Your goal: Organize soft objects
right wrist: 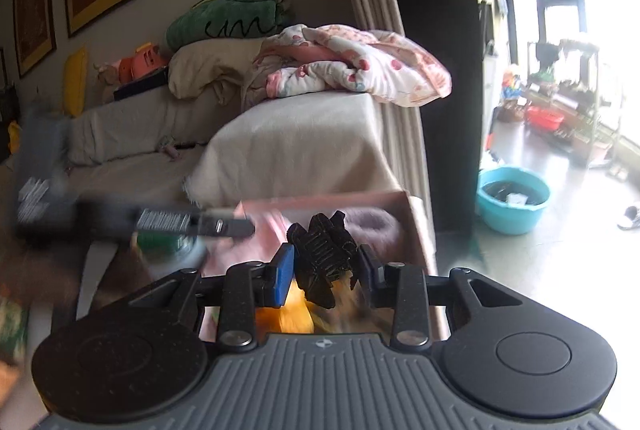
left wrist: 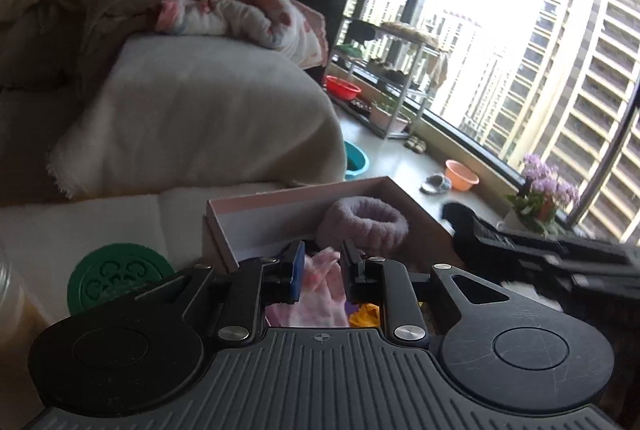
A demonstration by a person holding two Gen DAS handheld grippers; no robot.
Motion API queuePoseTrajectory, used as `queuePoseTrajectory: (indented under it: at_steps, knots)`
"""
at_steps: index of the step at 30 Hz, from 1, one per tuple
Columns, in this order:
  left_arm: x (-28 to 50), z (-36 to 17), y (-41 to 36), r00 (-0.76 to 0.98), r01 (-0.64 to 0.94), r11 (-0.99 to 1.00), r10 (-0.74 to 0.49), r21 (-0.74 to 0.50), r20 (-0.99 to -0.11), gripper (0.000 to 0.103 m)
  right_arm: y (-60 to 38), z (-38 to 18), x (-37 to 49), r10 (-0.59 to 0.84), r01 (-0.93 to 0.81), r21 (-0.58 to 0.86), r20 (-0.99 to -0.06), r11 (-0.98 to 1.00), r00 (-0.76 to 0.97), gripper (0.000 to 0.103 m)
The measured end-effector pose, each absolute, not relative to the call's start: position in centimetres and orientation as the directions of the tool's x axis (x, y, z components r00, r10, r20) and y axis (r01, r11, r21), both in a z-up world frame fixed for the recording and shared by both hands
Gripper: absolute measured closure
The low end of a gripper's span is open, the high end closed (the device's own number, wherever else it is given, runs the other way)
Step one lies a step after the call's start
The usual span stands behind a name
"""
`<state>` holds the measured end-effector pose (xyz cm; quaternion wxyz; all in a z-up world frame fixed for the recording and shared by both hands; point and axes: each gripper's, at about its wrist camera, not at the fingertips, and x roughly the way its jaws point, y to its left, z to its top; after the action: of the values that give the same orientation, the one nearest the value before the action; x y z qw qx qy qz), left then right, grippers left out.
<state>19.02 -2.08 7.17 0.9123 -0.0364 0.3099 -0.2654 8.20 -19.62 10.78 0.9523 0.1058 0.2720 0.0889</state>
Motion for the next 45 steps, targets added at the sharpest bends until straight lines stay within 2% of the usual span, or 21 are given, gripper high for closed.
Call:
queuePoseTrajectory:
  at_steps: [2,4,6,9,13,18,22,26,31,34,35,36,38,39,41,43,45]
  knots:
    - [18.6,7.2,-2.6,0.675,0.468,0.868,-0.471,-0.164,-0.569,0.081,-19.3,10.8,10.4,0.243,-0.116,0.261,-0.532,0.958,0.811,0.066]
    - [18.3,7.2,-2.3,0.661,0.461,0.87,-0.469,-0.176,-0.586,0.081,-19.1,10.7,10.5,0.221,-0.1,0.245,-0.537,0.964,0.814,0.063]
    - [18.3,7.2,-1.9,0.651,0.448,0.87,-0.474,-0.205,-0.593,0.081,-18.6,10.7,8.4,0.219,-0.132,0.199,-0.521,0.971,0.825,0.054]
    - [17.5,7.1,-1.1,0.66,0.427,0.883,-0.453,-0.196,-0.599,0.082,-17.5,9.7,3.9,0.275,-0.236,0.142,-0.526,0.961,0.805,0.054]
    - [16.9,6.9,-0.8,0.654,0.433,0.878,-0.463,-0.206,-0.598,0.082,-15.8,7.0,0.3,0.344,-0.305,0.169,-0.587,0.937,0.733,0.054]
    - [15.9,7.2,0.9,0.661,0.421,0.884,-0.453,-0.204,-0.598,0.082,-14.6,4.5,3.3,0.281,-0.207,0.19,-0.646,0.96,0.71,0.059]
    - [12.8,7.6,4.3,0.689,0.388,0.9,-0.425,-0.196,-0.587,0.082,-14.1,4.4,5.5,0.295,-0.188,0.232,-0.637,0.954,0.712,0.059]
    - [8.9,6.3,7.2,0.689,0.36,0.922,-0.365,-0.141,-0.627,0.081,-12.6,4.5,5.4,0.311,-0.202,0.239,-0.64,0.95,0.703,0.058]
    - [4.6,3.6,8.8,0.702,0.269,0.963,-0.21,-0.019,-0.681,0.081,-10.2,3.8,2.3,0.245,-0.181,0.165,-0.686,0.969,0.685,0.05]
    - [3.4,2.1,8.5,0.659,0.275,0.961,-0.211,-0.029,-0.722,0.081,-10.1,3.1,0.5,0.19,-0.139,0.13,-0.718,0.982,0.67,0.048]
    - [2.9,1.7,8.2,0.667,0.277,0.96,-0.219,-0.036,-0.712,0.075,-10.3,3.0,-0.1,0.173,-0.125,0.119,-0.712,0.985,0.68,0.045]
    - [2.5,1.6,7.7,0.672,0.291,0.956,-0.224,-0.027,-0.706,0.07,-10.6,2.9,-0.2,0.156,-0.11,0.11,-0.718,0.988,0.679,0.037]
    - [2.1,1.5,6.2,0.665,0.335,0.942,-0.249,-0.017,-0.704,0.05,-11.3,2.8,-0.6,0.13,-0.083,0.101,-0.719,0.991,0.683,0.034]
    - [2.1,1.5,5.5,0.657,0.355,0.934,-0.266,-0.021,-0.706,0.046,-11.6,2.7,-0.7,0.113,-0.068,0.092,-0.72,0.993,0.685,0.034]
    - [2.0,1.4,4.2,0.651,0.373,0.928,-0.282,-0.027,-0.705,0.029,-12.3,2.6,-0.8,0.074,-0.027,0.076,-0.722,0.997,0.688,0.031]
    - [1.9,1.2,3.2,0.662,0.357,0.934,-0.273,-0.025,-0.698,0.022,-13.0,2.3,-0.8,0.032,0.024,0.067,-0.724,0.997,0.689,0.019]
    - [1.7,0.9,2.7,0.694,0.309,0.951,-0.241,-0.021,-0.678,0.022,-13.8,1.8,-0.7,-0.004,0.075,0.067,-0.721,0.995,0.692,0.006]
